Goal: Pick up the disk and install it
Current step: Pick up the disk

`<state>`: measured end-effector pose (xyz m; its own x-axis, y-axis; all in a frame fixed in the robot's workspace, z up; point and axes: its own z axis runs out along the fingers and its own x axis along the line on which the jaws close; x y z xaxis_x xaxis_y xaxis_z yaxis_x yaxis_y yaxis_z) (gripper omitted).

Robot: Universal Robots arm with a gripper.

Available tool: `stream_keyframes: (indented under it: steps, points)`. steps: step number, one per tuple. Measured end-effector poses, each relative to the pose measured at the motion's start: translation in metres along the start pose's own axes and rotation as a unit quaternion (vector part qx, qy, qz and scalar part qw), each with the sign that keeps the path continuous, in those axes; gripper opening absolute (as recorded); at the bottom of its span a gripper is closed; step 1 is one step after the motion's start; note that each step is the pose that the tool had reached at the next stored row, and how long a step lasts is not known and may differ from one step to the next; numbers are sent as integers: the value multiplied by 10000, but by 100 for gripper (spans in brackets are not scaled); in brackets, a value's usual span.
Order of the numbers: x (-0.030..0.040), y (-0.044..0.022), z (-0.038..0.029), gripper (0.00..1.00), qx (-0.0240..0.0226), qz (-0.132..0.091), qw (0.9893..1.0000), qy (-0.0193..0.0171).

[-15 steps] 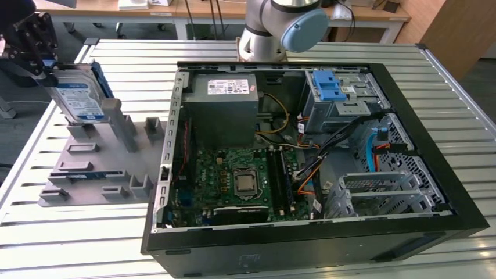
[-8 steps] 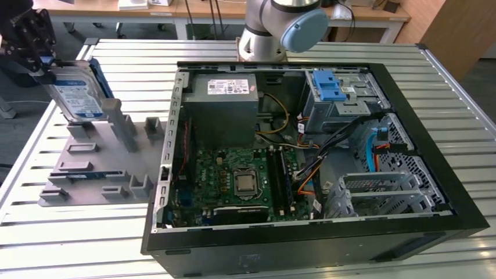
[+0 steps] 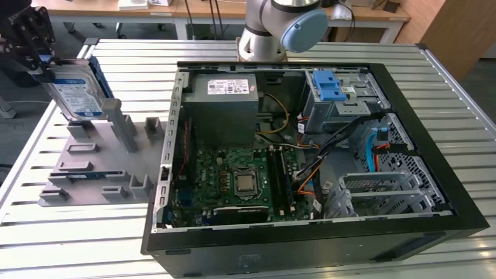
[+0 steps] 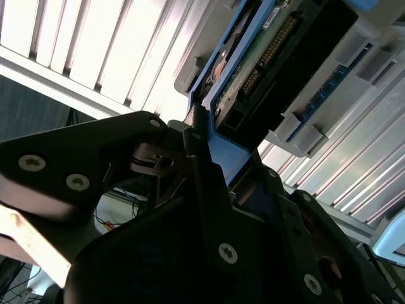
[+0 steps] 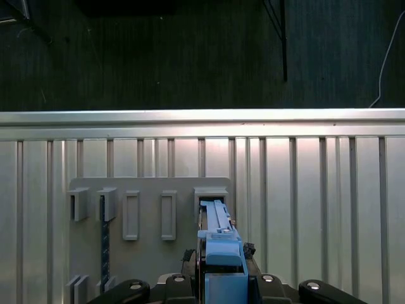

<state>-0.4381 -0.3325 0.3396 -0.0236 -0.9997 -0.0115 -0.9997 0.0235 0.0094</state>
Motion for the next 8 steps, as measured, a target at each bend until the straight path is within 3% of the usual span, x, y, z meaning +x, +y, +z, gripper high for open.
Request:
stream_keyframes:
  steps: [8]
  points:
    - [0, 1, -12, 36, -1, 0, 10000, 1]
